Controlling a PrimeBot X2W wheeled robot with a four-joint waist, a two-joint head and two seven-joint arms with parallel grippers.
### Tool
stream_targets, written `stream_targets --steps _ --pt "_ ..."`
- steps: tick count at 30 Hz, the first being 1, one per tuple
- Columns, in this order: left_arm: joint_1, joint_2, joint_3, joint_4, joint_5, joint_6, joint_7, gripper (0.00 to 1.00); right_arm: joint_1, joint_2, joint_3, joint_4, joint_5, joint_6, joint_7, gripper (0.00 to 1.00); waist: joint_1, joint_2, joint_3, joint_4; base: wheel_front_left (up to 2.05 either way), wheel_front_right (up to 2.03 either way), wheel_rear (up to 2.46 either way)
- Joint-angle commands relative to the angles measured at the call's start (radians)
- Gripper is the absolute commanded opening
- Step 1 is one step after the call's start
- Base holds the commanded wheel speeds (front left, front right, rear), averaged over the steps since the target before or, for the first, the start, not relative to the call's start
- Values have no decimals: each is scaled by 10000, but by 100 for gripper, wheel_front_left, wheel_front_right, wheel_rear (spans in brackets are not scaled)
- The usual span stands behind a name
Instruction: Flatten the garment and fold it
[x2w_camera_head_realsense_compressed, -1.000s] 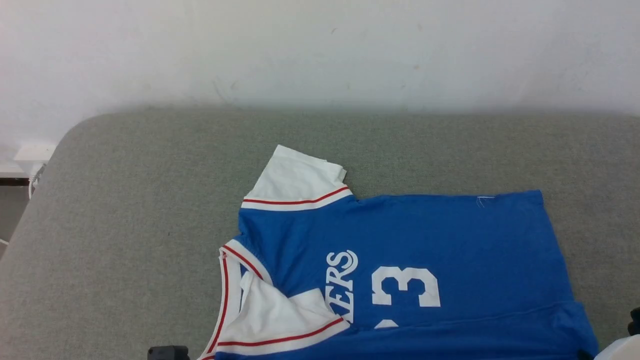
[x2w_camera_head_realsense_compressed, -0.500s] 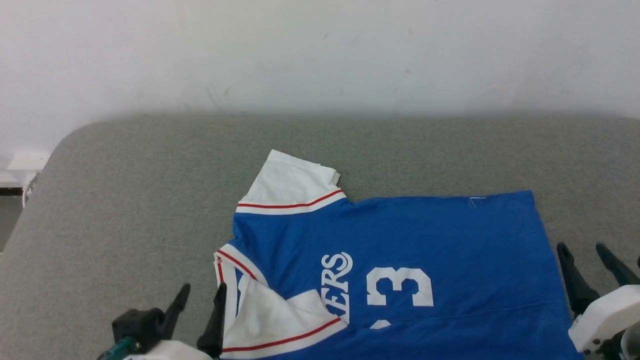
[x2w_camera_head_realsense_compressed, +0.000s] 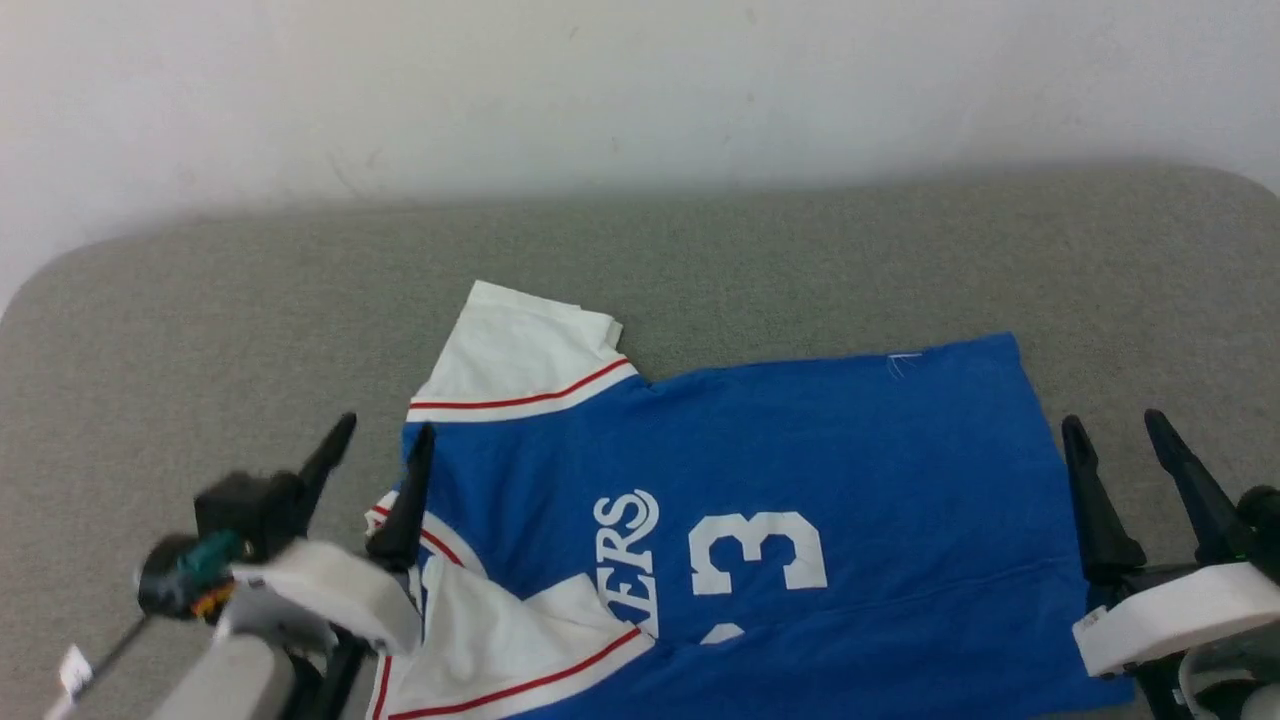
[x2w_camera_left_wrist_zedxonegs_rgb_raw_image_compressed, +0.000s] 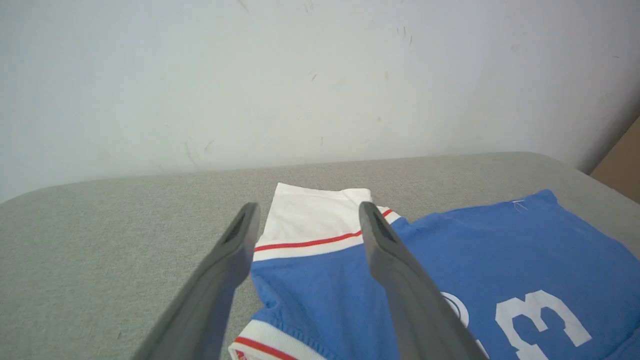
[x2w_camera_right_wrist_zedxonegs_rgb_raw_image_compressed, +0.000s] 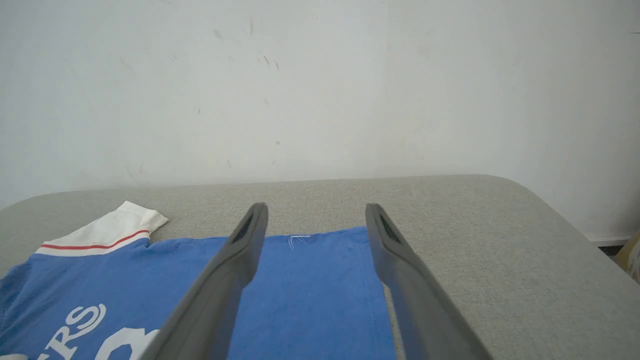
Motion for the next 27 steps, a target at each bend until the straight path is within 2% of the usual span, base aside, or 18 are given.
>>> stream_targets --steps 1,3,6,7,10,13,21,25,27 --pt "-716 284 -15 148 75 -194 537 100 -233 89 134 -49 -128 -7 -71 100 0 0 648 -566 0 0 0" --pt "-1432 649 -283 335 221 -531 1407 100 -356 112 260 -53 -221 -7 -139 100 0 0 969 -800 0 0 0" --pt "-2742 1154 -919 758 601 -1346 2809 100 -571 172 481 9 -254 -7 -216 100 0 0 1507 -1177 0 0 0" --pt "-2742 1154 -919 758 601 -1346 2809 100 -571 172 481 9 -254 -7 -216 100 0 0 1507 -1177 0 0 0" --pt "-4044 1462 -1187 1405 682 -1946 4040 100 -838 208 799 100 -270 -7 -423 100 0 0 1946 -1589 0 0 0" --pt "-5219 1634 -1303 2143 453 -2298 5204 100 -1045 347 923 195 -231 -7 -685 100 0 0 2350 -1953 0 0 0" --pt "-7385 2313 -1956 3564 -203 -2638 7852 100 -1514 605 1258 723 -188 -7 -1211 100 0 0 3145 -2846 0 0 0" --pt "-7932 2580 -1897 4290 -720 -2650 8751 100 -1672 724 1392 976 -159 -7 -1440 100 0 0 3409 -3174 0 0 0" --pt "-8094 2522 -1547 4763 -1195 -2433 9072 100 -1708 775 1438 1066 -142 -7 -1565 100 0 0 3531 -3280 0 0 0"
